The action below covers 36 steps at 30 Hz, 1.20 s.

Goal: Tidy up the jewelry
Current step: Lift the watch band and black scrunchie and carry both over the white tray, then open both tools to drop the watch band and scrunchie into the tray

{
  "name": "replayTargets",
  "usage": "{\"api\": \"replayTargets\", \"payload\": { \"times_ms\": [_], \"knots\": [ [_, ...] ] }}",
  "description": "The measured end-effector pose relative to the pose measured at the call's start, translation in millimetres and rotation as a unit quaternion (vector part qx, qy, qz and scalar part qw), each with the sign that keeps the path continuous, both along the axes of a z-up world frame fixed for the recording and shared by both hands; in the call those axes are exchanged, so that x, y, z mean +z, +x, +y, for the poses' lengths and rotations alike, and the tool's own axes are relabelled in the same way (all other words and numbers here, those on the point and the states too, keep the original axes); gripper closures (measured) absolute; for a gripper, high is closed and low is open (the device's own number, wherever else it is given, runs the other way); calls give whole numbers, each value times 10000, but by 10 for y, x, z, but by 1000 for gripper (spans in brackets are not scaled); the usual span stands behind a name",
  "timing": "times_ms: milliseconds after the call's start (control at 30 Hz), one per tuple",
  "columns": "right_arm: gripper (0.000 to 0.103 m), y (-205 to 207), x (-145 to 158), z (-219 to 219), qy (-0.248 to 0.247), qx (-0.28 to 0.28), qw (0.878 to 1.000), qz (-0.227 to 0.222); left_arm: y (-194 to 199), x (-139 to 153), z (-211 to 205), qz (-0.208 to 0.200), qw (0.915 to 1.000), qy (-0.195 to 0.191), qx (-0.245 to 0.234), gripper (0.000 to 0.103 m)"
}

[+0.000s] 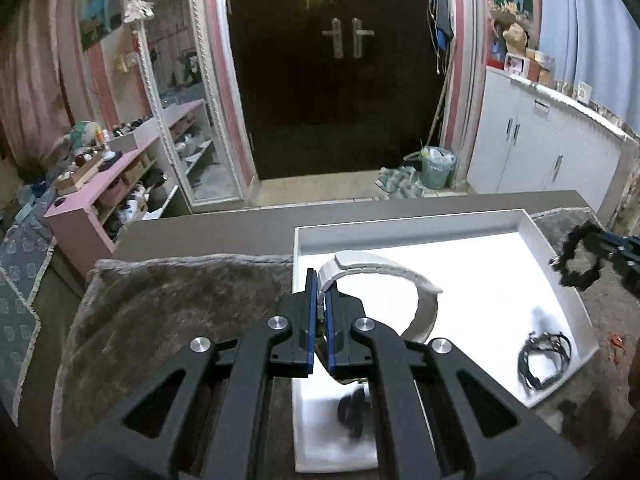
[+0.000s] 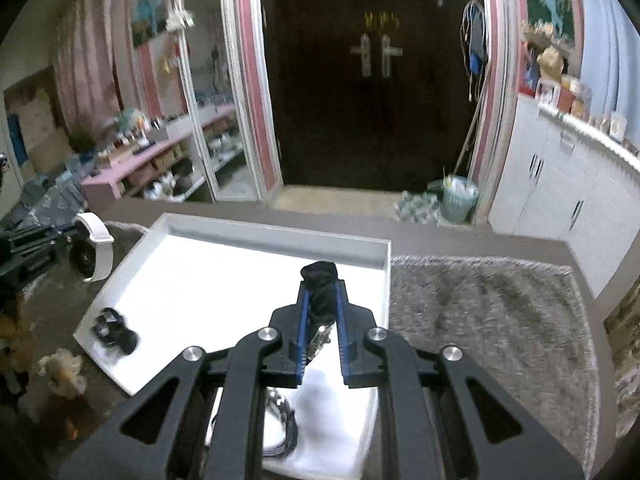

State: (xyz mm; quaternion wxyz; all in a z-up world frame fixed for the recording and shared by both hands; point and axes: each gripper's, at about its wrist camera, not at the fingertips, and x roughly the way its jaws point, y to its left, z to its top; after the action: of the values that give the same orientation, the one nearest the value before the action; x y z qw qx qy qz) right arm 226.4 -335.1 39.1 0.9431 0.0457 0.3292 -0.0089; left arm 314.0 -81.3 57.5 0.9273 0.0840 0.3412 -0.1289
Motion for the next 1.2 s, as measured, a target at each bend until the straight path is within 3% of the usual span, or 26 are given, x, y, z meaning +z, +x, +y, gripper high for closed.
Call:
{"api": "replayTargets", "payload": {
  "times_ms": [333,533,700,733,767,800,833,933,1000,1067,1200],
  "knots": [
    [91,520,-456,41,-152,-53,9955,929,449,-540,-202,657,9976,217,2,101],
    [91,600,-646,35,-910,-259,9867,1323,509,-682,-198,735,9960,489,115,101],
    [90,597,-691,102,-1439,-380,9795,1357,516,-718,-235,628,9957,669,158,98],
    [89,587,-677,118,-1504,-379,9787,1345,516,-731,-231,631,9957,654,162,96],
    [88,588,-668,136,-1540,-374,9780,1354,518,-739,-227,652,9958,624,156,85],
    [78,590,-658,158,-1559,-366,9775,1371,514,-747,-228,646,9960,597,136,71],
    [66,584,-642,168,-1545,-352,9779,1367,506,-740,-232,621,9965,557,92,68],
    [50,516,-520,188,-1415,-245,9812,1286,419,-659,-199,499,9974,520,61,60],
    [41,477,-418,182,-1268,-128,9851,1158,358,-545,-170,360,9985,422,26,45],
    [36,324,-212,196,-1116,15,9895,919,260,-383,-142,196,9994,271,-83,37],
    [31,-219,185,178,-1062,-11,9939,297,-53,-99,16,-149,9998,99,-121,31]
  ]
}}
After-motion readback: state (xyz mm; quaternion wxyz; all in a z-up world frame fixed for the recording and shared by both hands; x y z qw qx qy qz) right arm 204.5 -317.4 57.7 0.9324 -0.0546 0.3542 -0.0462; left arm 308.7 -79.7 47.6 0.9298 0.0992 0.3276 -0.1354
